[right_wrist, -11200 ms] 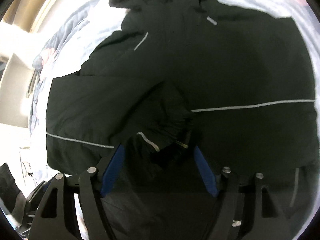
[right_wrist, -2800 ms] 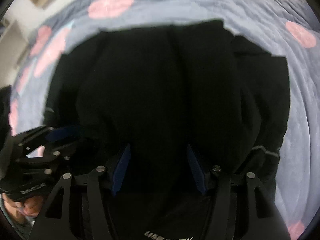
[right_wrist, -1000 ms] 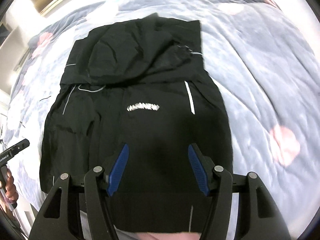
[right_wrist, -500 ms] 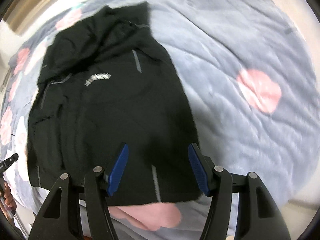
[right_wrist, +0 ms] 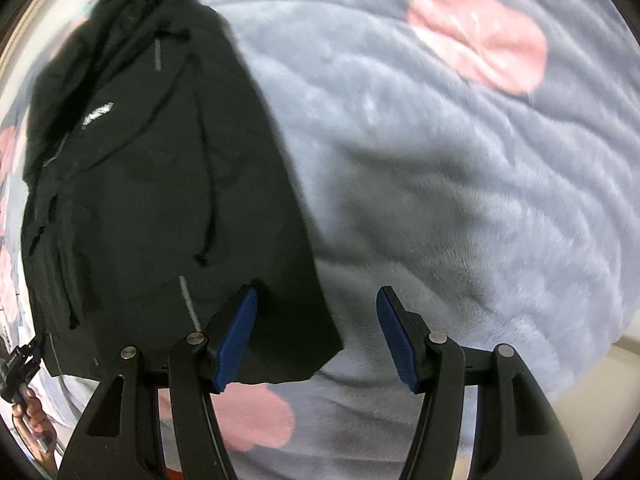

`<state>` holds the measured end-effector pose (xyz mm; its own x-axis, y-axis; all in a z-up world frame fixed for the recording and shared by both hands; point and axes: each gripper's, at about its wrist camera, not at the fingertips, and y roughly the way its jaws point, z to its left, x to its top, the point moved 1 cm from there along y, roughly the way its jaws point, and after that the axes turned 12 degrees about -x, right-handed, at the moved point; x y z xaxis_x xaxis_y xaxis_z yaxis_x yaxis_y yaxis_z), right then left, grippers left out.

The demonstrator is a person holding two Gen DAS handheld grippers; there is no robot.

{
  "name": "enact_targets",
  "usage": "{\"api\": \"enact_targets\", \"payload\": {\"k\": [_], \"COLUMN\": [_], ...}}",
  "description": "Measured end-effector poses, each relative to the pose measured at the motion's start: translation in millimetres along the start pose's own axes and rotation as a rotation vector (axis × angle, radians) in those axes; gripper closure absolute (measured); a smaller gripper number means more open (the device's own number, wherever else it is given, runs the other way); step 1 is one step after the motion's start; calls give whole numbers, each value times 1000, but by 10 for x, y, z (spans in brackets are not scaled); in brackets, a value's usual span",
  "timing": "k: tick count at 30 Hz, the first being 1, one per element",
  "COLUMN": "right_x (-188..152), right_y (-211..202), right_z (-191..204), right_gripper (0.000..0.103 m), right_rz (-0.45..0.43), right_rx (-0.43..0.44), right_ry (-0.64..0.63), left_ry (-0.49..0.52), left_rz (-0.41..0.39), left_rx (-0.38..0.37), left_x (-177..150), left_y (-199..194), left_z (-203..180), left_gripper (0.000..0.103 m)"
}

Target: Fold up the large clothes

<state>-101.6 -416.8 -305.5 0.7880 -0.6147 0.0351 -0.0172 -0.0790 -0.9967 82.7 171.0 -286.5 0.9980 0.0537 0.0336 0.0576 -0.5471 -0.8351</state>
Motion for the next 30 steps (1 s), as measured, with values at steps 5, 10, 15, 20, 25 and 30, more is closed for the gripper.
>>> {"api": "enact_targets", "payload": {"k": [5,10,15,20,25,30], "right_x": [-36,-99,-237,-259,-207,-121], "right_y": [89,100,10,114,284,190], "right_z": [-8,153,272,165,71,195], "right_gripper": [39,43,52,48,36,66], "right_rz": [14,23,-20,23,72,34], "right_rx": [27,93,59,102,164,156], "right_ry": [-8,-63,-145,-116,-82,-115], "left_ry": [-35,13,89,77,53,83], "left_rz": [63,94,62,60,75,74], "left_rx": [-61,-68,-37,-46,-35,-3], "left_x": [-88,-214,-281,-289,-281,-276], "left_y": [178,284,205,215,325,359], "left_z": [58,-42,-164,-150,-71,-131], "left_gripper": [46,46,64,61,56,73]}}
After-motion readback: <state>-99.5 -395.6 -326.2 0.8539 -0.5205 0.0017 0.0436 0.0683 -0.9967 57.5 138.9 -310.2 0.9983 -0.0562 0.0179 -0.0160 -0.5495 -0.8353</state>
